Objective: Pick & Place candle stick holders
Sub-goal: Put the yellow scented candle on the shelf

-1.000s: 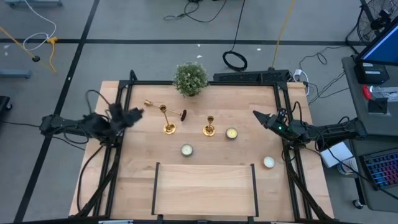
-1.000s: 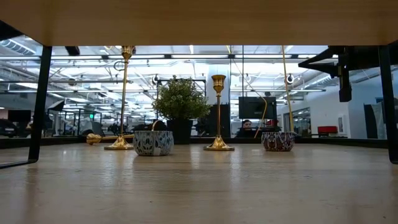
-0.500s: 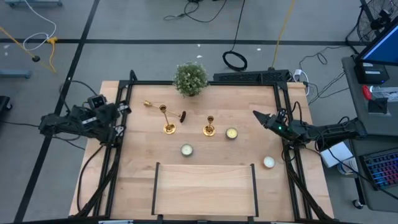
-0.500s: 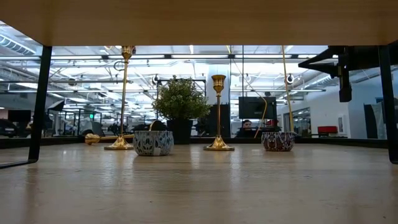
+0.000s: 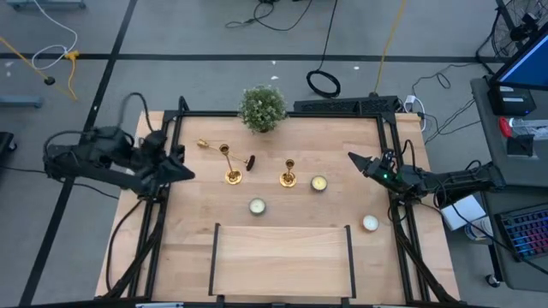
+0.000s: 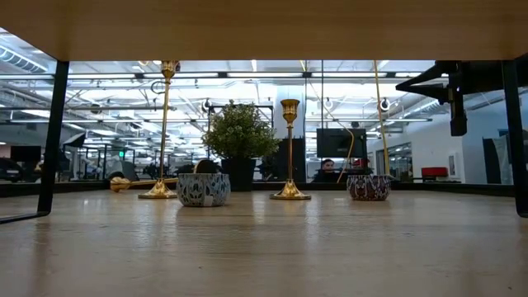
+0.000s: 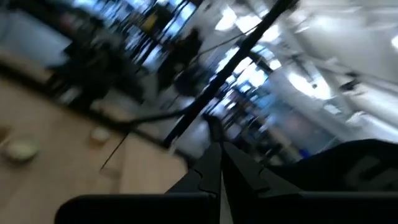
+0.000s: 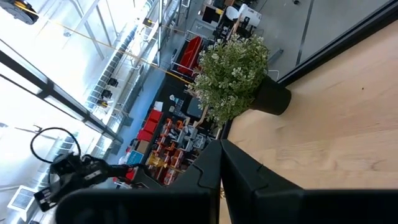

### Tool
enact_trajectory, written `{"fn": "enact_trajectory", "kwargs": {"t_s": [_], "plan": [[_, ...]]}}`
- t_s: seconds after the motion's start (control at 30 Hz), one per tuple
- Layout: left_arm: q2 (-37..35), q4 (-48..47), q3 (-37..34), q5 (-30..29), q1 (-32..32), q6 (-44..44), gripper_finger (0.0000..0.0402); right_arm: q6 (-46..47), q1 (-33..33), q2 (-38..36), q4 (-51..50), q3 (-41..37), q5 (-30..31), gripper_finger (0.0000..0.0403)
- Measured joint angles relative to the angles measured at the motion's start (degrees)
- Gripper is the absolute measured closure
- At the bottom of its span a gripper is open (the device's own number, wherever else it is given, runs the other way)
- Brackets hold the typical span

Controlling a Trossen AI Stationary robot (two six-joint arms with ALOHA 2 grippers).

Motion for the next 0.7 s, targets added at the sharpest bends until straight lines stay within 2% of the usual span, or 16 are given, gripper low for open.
{"fn": "enact_trajectory", "kwargs": {"t_s": [0.1, 0.3, 0.47, 0.7], "plan": [[0.64, -12.45, 2.38, -4.41, 0.00, -1.45, 0.0385, 0.00, 0.00, 0.00, -0.02, 0.00, -0.02, 0.0399], [0.55, -29.00, 2.73, -14.43, 0.00, -9.18, 0.0385, 0.00, 0.00, 0.00, -0.02, 0.00, -0.04, 0.0399], [0.53, -34.08, 2.73, -20.94, 0.02, -17.45, 0.0385, 0.02, 0.00, 0.00, -0.08, 0.00, -0.07, 0.0399], [0.57, -38.15, 2.73, -20.73, 0.02, -21.13, 0.0385, 0.39, 0.00, 0.00, -0.07, 0.00, 0.05, 0.0399]]}}
